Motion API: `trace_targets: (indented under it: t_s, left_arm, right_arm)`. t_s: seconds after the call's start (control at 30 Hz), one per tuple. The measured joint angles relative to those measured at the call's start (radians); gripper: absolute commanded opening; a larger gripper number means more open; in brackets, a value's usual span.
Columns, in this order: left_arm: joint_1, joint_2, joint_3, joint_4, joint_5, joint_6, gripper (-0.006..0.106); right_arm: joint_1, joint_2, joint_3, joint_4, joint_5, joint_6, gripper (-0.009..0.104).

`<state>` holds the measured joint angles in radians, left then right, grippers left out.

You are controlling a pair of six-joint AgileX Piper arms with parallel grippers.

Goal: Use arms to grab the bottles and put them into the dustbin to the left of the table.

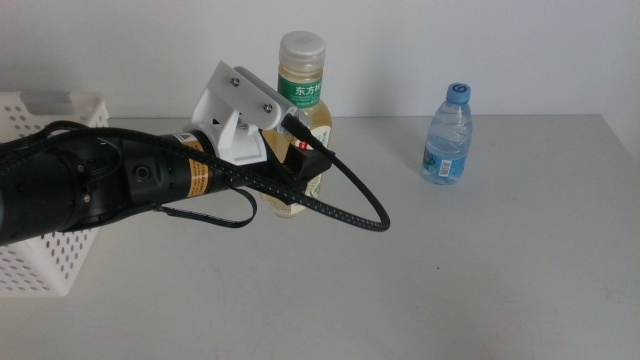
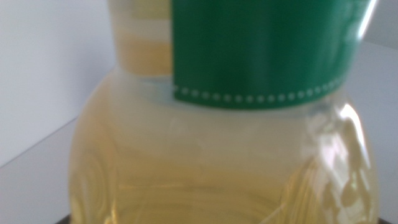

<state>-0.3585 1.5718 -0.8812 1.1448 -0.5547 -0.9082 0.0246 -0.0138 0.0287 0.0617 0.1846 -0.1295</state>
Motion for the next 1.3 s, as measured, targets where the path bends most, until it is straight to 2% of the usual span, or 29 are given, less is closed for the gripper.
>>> trace_targets:
  t_s: [0.07,0.13,0.17,0.23,0.3,0.37,0.47,0.53,0.73,0.83,1.07,1.2,1.3]
  left_arm:
    - [0.0,-0.022,0.0,-0.017,0.053,-0.004,0.01]
    - [0.0,-0.038,0.001,-0.069,0.109,0.003,0.01]
    - [0.0,-0.046,0.001,-0.136,0.148,0.02,0.01]
    - [-0.001,-0.065,0.001,-0.346,0.249,0.102,0.01]
    - [-0.001,-0.088,0.0,-0.581,0.37,0.27,0.01]
    - [0.0,-0.107,-0.004,-0.739,0.485,0.472,0.01]
    - [0.0,-0.128,-0.033,-0.898,0.673,0.699,0.01]
    - [0.004,-0.136,-0.082,-0.968,0.794,0.785,0.01]
    - [0.036,-0.132,-0.307,-0.999,1.145,0.938,0.01]
    - [0.094,-0.111,-0.444,-1.018,1.294,0.984,0.01]
    - [0.335,-0.032,-0.667,-1.026,1.524,1.077,0.009]
    - [0.449,0.026,-0.77,-1.029,1.639,1.113,0.005]
    - [0.518,0.082,-0.818,-1.061,1.681,1.139,-0.001]
  right_arm:
    - [0.0,0.0,0.0,0.0,0.0,0.0,0.094]
    - [0.0,0.0,0.0,0.0,0.0,0.0,0.094]
    - [0.0,0.0,0.0,0.0,0.0,0.0,0.094]
    - [0.0,0.0,0.0,0.0,0.0,0.0,0.094]
    - [0.0,0.0,0.0,0.0,0.0,0.0,0.094]
    - [0.0,0.0,0.0,0.0,0.0,0.0,0.094]
    - [0.0,0.0,0.0,0.0,0.0,0.0,0.094]
    - [0.0,0.0,0.0,0.0,0.0,0.0,0.094]
    - [0.0,0.0,0.0,0.0,0.0,0.0,0.094]
    - [0.0,0.0,0.0,0.0,0.0,0.0,0.094]
    - [0.0,0.0,0.0,0.0,0.0,0.0,0.094]
    - [0.0,0.0,0.0,0.0,0.0,0.0,0.094]
    - [0.0,0.0,0.0,0.0,0.0,0.0,0.094]
